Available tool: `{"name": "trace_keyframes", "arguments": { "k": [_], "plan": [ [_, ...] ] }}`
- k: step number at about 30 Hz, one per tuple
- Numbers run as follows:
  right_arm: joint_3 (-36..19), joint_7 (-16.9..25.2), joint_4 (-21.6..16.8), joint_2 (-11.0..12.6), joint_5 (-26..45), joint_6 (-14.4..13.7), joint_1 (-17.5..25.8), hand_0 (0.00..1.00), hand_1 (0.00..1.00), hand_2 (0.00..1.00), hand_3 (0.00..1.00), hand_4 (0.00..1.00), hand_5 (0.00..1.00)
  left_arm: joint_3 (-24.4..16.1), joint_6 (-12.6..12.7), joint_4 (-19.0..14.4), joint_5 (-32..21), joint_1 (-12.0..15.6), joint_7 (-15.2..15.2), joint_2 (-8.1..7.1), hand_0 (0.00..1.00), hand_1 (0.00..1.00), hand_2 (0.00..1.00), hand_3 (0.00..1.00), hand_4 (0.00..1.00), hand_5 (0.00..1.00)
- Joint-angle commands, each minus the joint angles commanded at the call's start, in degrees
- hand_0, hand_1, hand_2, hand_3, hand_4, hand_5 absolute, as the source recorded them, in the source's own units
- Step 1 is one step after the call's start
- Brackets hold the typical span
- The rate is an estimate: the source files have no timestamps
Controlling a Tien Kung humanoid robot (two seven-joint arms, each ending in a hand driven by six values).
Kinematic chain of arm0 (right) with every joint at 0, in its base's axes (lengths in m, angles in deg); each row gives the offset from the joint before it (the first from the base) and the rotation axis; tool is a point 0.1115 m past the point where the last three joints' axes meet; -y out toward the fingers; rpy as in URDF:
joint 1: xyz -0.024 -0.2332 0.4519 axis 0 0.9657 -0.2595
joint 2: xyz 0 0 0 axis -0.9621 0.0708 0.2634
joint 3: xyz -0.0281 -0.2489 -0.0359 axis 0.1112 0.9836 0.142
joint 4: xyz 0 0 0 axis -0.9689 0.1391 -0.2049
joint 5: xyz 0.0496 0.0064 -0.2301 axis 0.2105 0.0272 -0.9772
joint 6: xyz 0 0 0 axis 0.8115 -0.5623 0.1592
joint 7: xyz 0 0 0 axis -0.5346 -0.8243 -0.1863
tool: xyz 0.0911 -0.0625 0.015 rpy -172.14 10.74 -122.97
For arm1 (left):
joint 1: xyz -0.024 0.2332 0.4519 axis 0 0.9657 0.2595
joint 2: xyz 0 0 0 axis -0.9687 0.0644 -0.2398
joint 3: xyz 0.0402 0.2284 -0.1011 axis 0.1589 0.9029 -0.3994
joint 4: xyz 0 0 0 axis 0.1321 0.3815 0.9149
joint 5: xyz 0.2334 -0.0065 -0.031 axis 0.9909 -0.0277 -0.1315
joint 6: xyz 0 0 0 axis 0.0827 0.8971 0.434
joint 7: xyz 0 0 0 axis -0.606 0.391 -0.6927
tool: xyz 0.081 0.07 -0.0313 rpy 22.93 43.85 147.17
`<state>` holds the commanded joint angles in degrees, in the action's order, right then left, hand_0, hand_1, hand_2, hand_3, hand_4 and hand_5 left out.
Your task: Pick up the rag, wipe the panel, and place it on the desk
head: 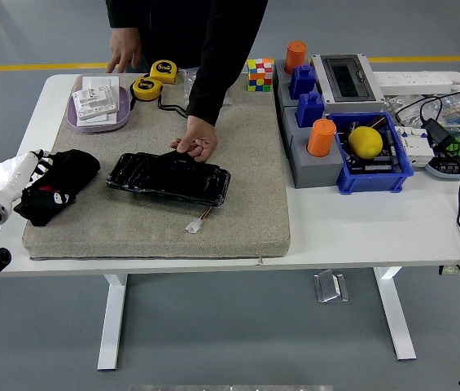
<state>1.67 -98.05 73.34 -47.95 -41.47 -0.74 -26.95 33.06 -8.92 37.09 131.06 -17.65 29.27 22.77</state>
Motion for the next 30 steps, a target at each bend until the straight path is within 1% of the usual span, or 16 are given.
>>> {"name": "trace_keyframes", "arguments": {
  "k": [1, 6, 7, 12, 13, 18, 19, 24, 25, 30],
  "plan": [
    [0.00, -0.01, 0.01, 0.01, -0.03, 0.00, 0.00, 0.784, 0.712, 0.723, 0.671, 0.998, 0.519, -0.02, 0.05, -0.06, 0.06, -0.02, -0.07, 0.00, 0.431, 0.470, 0.566, 0.594, 0.767, 0.104],
    [0.08, 0.02, -0.02, 0.05, -0.11, -0.06, -0.04, 0.784, 0.712, 0.723, 0.671, 0.998, 0.519, -0.08, 0.05, -0.52, -0.02, 0.03, -0.26, -0.07, 0.431, 0.470, 0.566, 0.594, 0.767, 0.104],
    [0.10, 0.02, -0.03, 0.05, -0.15, -0.06, -0.04, 0.784, 0.711, 0.723, 0.669, 0.998, 0.518, -0.04, 0.15, -0.62, -0.10, 0.05, -0.44, -0.09, 0.401, 0.416, 0.552, 0.565, 0.696, 0.065],
    [0.32, -0.01, -0.02, 0.08, -0.31, -0.05, -0.06, 0.784, 0.711, 0.723, 0.669, 0.998, 0.518, 0.12, 0.49, -0.69, -0.38, 0.08, -0.77, -0.01, 0.401, 0.416, 0.552, 0.565, 0.696, 0.065],
    [0.39, -0.02, -0.02, 0.11, -0.32, -0.06, -0.09, 0.785, 0.711, 0.723, 0.670, 0.998, 0.516, 0.15, 0.53, -0.66, -0.22, 0.11, -0.73, -0.01, 0.372, 0.372, 0.539, 0.561, 0.626, 0.046],
    [0.33, -0.04, -0.01, 0.16, -0.56, -0.05, -0.09, 0.785, 0.711, 0.723, 0.670, 0.998, 0.516, 0.15, 0.61, -0.63, 0.15, 0.19, -0.53, 0.04, 0.372, 0.372, 0.539, 0.561, 0.626, 0.046],
    [0.27, -0.03, -0.01, 0.15, -0.59, -0.04, -0.07, 0.785, 0.710, 0.723, 0.669, 0.998, 0.514, 0.17, 0.62, -0.62, 0.20, 0.19, -0.51, 0.06, 0.344, 0.317, 0.512, 0.553, 0.562, 0.038],
    [0.21, 0.01, -0.02, 0.14, -0.61, -0.06, -0.08, 0.785, 0.710, 0.723, 0.669, 0.998, 0.514, 0.18, 0.95, -0.75, 0.69, 0.26, -0.32, 0.12, 0.344, 0.317, 0.512, 0.553, 0.562, 0.038],
    [0.21, 0.00, -0.02, 0.14, -0.64, -0.06, -0.08, 0.785, 0.711, 0.723, 0.669, 0.998, 0.513, 0.13, 1.02, -0.80, 0.81, 0.31, -0.26, 0.14, 0.325, 0.259, 0.510, 0.557, 0.546, 0.015],
    [0.21, 0.01, 0.01, 0.13, -0.67, -0.07, -0.02, 0.785, 0.711, 0.723, 0.669, 0.998, 0.513, 0.16, 0.94, -1.15, 0.89, 0.39, -0.11, 0.13, 0.325, 0.259, 0.510, 0.557, 0.546, 0.015]
  ]
}}
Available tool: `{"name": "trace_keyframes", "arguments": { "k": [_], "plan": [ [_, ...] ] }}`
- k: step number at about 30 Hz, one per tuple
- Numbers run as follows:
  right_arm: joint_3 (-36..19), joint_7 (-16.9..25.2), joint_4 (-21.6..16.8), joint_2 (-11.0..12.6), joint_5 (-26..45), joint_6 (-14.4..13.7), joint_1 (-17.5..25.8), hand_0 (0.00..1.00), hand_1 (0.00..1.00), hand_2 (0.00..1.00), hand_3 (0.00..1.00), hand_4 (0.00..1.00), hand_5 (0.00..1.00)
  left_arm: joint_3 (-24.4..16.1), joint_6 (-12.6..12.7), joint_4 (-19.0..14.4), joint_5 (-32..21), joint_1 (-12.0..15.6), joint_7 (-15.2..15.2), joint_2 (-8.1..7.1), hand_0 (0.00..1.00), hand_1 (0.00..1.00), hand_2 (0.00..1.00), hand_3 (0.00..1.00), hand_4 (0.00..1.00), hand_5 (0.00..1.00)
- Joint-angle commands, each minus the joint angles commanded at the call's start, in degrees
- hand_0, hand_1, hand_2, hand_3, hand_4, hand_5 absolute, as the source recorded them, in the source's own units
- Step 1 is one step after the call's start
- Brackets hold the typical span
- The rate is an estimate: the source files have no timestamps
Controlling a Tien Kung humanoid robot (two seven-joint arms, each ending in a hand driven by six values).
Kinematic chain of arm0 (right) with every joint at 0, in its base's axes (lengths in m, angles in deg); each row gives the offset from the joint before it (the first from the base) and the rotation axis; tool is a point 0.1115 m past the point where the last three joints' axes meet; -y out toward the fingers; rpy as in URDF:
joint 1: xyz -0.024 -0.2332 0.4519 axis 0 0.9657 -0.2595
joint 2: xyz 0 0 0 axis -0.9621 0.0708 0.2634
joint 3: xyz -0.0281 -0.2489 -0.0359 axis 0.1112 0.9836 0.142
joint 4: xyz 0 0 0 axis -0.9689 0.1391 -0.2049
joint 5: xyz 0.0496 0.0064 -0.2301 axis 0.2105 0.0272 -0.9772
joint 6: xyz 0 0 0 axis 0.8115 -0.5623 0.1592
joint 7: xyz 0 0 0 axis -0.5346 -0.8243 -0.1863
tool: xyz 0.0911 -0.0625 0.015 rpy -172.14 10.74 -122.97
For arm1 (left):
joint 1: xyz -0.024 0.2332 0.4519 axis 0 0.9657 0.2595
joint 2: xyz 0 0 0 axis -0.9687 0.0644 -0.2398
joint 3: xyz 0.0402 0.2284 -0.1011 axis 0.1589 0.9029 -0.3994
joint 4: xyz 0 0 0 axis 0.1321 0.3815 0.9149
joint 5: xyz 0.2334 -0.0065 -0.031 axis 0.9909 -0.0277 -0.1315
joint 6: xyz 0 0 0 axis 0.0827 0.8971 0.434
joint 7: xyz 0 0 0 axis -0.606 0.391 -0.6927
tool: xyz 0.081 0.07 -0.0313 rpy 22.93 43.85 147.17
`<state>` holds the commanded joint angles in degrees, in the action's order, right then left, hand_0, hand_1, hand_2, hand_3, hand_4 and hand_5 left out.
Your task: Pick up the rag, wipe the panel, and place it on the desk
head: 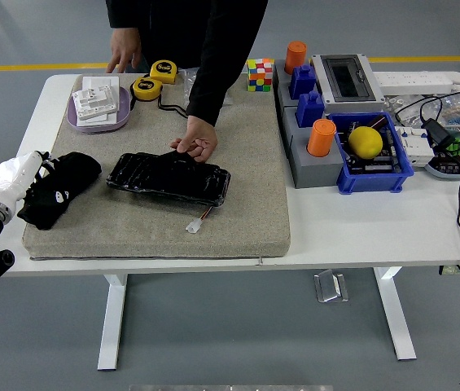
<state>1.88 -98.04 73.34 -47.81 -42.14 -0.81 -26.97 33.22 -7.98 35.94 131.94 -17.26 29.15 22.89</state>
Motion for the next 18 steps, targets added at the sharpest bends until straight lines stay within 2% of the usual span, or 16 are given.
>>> {"name": "trace_keyframes", "arguments": {
  "k": [1, 12, 18],
  "plan": [
    [0.07, -0.02, 0.00, 0.01, 0.02, 0.01, -0.02, 0.784, 0.711, 0.723, 0.669, 0.998, 0.512, -0.02, -0.05, -0.04, 0.00, 0.01, 0.06, 0.01, 0.315, 0.228, 0.507, 0.560, 0.534, 0.012],
    [0.38, 0.00, 0.01, -0.20, 0.22, -0.01, -0.02, 0.784, 0.711, 0.723, 0.669, 0.998, 0.512, -0.59, -0.16, -0.74, -0.13, 0.00, -0.10, -0.60, 0.311, 0.221, 0.508, 0.562, 0.515, 0.002],
    [0.66, 0.02, 0.02, -0.40, 0.42, 0.00, -0.13, 0.784, 0.710, 0.723, 0.669, 0.998, 0.510, -2.04, -0.67, -2.85, 0.78, -0.01, 0.35, -1.40, 0.310, 0.217, 0.508, 0.562, 0.511, 0.002]
  ]
}}
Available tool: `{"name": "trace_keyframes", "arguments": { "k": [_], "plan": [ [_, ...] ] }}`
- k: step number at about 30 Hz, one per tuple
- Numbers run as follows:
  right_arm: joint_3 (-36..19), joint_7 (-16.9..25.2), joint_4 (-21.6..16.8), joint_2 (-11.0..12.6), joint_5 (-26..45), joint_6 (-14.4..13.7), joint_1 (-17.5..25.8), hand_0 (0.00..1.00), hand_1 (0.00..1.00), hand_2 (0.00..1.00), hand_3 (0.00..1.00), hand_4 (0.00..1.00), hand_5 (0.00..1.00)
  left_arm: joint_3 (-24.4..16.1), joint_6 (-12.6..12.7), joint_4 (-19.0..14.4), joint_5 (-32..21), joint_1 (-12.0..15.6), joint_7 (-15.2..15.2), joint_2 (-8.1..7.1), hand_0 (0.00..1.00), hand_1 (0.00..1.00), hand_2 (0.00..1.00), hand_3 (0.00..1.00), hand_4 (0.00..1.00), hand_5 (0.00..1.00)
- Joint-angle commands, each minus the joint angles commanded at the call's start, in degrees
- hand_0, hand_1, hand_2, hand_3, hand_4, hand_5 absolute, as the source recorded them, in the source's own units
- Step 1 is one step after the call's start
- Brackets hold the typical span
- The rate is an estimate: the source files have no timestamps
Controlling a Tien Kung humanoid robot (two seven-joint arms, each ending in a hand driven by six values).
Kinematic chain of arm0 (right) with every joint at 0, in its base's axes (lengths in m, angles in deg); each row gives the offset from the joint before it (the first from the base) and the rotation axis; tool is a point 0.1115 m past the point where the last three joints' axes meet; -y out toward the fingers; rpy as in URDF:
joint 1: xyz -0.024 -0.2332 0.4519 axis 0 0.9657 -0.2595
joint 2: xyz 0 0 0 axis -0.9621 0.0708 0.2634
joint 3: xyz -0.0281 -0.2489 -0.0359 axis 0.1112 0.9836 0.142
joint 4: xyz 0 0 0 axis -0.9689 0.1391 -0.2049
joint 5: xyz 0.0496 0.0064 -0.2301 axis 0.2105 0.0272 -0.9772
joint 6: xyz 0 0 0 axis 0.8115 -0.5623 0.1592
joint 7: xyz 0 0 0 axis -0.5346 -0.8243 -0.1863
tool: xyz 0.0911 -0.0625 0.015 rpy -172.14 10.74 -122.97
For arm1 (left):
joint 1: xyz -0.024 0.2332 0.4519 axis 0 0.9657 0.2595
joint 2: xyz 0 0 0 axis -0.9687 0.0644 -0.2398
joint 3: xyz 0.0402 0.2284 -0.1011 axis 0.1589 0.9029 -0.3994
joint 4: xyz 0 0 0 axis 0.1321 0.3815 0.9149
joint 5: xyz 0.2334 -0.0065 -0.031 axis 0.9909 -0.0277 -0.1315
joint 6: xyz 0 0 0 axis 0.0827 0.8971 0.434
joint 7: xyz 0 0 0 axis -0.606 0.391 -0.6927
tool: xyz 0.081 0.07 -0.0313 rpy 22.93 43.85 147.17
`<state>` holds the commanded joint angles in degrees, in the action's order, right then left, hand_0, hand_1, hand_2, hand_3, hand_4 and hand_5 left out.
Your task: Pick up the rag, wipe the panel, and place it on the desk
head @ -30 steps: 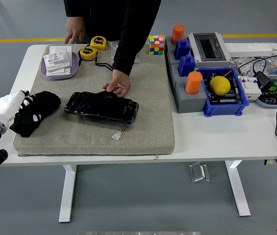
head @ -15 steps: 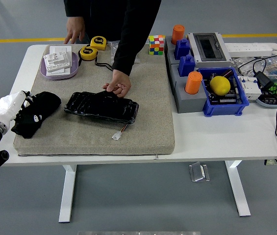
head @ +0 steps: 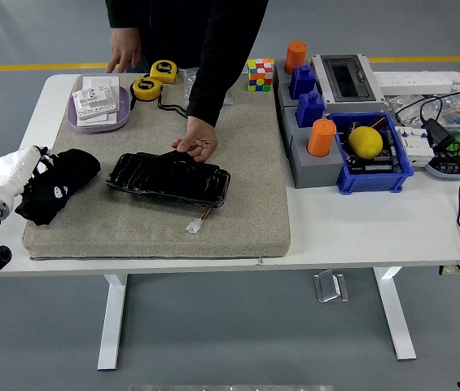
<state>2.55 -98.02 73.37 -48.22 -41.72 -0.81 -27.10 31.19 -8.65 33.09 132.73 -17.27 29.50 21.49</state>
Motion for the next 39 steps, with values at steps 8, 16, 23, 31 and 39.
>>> {"name": "trace_keyframes", "arguments": {
  "k": [8, 16, 23, 31, 39],
  "plan": [
    [0.88, -0.07, 0.11, 0.20, 0.58, 0.02, -0.09, 0.784, 0.711, 0.723, 0.669, 0.998, 0.509, -2.44, -1.67, -7.13, 1.73, -0.22, 2.23, -1.54, 0.306, 0.214, 0.507, 0.564, 0.500, 0.002],
    [1.55, 0.00, 0.16, -0.02, 0.79, 0.05, -0.10, 0.785, 0.711, 0.723, 0.669, 0.998, 0.508, -3.27, -3.49, -11.87, 3.36, -1.18, 5.17, -2.19, 0.304, 0.214, 0.505, 0.563, 0.500, 0.002],
    [2.37, 0.01, 0.58, -0.02, 1.45, 0.16, 0.00, 0.785, 0.711, 0.723, 0.669, 0.998, 0.507, -2.48, -3.77, -13.65, 3.82, -2.32, 6.29, -0.79, 0.302, 0.213, 0.504, 0.565, 0.501, 0.002],
    [1.56, 0.06, 0.32, 0.18, 0.71, 0.18, 0.06, 0.784, 0.711, 0.723, 0.669, 0.998, 0.505, -0.13, -3.22, -11.58, 3.30, -2.53, 6.09, 1.00, 0.302, 0.213, 0.503, 0.563, 0.500, 0.002],
    [2.17, -0.02, 0.57, 0.43, 1.36, 0.27, 0.11, 0.784, 0.711, 0.723, 0.668, 0.998, 0.504, 2.18, -2.94, -12.58, 4.14, -2.81, 6.38, 2.42, 0.300, 0.214, 0.503, 0.561, 0.501, 0.002]
  ]
}}
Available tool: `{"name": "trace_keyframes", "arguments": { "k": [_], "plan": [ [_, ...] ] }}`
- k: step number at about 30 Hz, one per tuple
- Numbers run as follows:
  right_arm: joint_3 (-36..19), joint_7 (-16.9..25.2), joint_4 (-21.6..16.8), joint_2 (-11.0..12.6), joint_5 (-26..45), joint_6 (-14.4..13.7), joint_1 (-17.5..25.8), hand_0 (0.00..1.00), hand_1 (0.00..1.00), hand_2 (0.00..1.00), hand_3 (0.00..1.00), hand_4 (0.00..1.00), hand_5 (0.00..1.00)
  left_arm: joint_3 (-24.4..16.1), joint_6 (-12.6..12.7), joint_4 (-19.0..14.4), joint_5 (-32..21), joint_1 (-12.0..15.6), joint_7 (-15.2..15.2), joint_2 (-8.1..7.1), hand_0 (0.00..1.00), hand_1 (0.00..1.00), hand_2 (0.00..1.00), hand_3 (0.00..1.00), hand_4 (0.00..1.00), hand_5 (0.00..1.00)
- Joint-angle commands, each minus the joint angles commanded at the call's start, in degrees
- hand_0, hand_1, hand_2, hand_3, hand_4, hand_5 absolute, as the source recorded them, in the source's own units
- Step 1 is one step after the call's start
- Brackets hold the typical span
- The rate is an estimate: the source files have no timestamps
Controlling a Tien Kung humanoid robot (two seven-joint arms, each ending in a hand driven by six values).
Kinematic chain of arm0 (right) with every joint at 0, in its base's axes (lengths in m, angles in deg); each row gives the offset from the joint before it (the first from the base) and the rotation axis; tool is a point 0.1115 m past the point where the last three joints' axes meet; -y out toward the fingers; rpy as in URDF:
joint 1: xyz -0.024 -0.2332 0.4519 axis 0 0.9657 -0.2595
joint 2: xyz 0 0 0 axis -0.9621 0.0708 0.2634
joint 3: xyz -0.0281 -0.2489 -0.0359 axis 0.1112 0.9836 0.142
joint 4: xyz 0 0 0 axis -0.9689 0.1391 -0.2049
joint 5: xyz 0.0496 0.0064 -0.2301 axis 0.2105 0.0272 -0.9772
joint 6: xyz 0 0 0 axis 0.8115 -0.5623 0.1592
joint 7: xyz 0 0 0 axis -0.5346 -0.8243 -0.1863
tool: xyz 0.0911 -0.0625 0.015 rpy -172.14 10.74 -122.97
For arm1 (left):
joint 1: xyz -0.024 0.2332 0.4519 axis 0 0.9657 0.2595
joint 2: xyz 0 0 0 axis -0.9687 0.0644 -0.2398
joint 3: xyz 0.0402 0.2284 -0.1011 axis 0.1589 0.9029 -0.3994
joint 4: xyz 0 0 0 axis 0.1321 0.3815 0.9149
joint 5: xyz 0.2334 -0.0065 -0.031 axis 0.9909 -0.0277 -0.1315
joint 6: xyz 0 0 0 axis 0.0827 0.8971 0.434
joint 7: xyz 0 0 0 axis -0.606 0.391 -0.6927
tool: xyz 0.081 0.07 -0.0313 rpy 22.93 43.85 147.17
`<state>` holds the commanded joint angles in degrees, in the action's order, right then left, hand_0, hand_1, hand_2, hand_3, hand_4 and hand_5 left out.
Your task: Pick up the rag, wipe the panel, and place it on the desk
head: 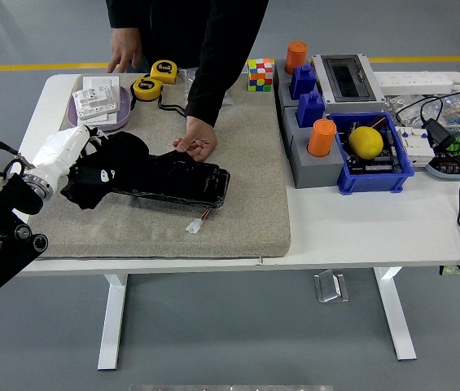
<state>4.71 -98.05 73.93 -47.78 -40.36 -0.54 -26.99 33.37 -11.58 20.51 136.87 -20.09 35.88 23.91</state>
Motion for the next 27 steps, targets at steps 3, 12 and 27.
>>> {"name": "trace_keyframes", "arguments": {
  "k": [3, 12, 27],
  "plan": [
    [0.08, 0.03, -0.03, -0.05, -0.04, -0.02, -0.06, 0.784, 0.711, 0.723, 0.668, 0.998, 0.504, 1.22, 0.01, -1.46, 0.34, -0.19, 0.24, 0.29, 0.300, 0.214, 0.503, 0.561, 0.501, 0.002],
    [1.01, -0.03, -0.03, 0.04, 0.32, 0.08, -0.12, 0.785, 0.710, 0.723, 0.667, 0.998, 0.501, 3.28, 0.44, -4.43, 1.20, -0.90, 1.01, 1.27, 0.299, 0.213, 0.503, 0.558, 0.499, 0.002],
    [2.16, -0.04, -0.09, 0.51, 0.67, 0.17, -0.65, 0.785, 0.710, 0.723, 0.667, 0.998, 0.500, 10.36, 0.70, -4.50, 1.56, -4.33, 2.02, 4.33, 0.298, 0.212, 0.502, 0.558, 0.498, 0.002]
  ]
}}
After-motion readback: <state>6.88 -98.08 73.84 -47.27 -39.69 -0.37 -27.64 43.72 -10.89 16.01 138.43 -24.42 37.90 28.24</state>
